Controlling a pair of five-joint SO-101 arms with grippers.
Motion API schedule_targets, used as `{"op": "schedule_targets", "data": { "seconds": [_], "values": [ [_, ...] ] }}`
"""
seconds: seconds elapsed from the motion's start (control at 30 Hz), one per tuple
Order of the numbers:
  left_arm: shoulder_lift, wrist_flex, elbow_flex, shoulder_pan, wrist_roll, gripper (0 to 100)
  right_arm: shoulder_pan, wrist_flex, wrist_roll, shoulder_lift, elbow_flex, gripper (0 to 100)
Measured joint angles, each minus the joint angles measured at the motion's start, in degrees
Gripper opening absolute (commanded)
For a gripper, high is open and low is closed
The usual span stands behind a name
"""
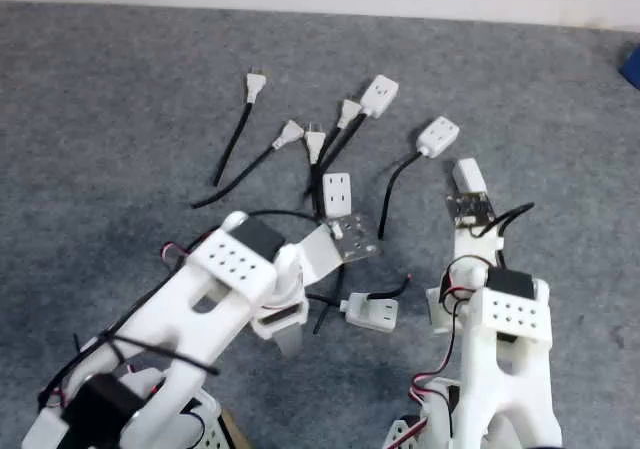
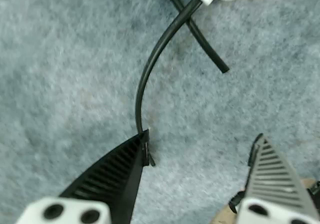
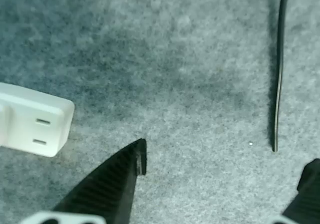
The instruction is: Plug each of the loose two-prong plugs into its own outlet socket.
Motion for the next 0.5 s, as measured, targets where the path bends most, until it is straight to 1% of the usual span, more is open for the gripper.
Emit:
{"op": "schedule_targets", "data": {
  "seconds": [0.43, 0.5],
  "values": [
    [23.38, -0.09, -17.14, 0.62, -0.35, 32, -0.09, -0.35, 0.00, -2.99, 2.20, 44.0],
    [26.81, -0.09, -18.55, 0.35, -0.35, 32, -2.02, -0.35, -0.09, -2.99, 2.20, 44.0]
  ]
}}
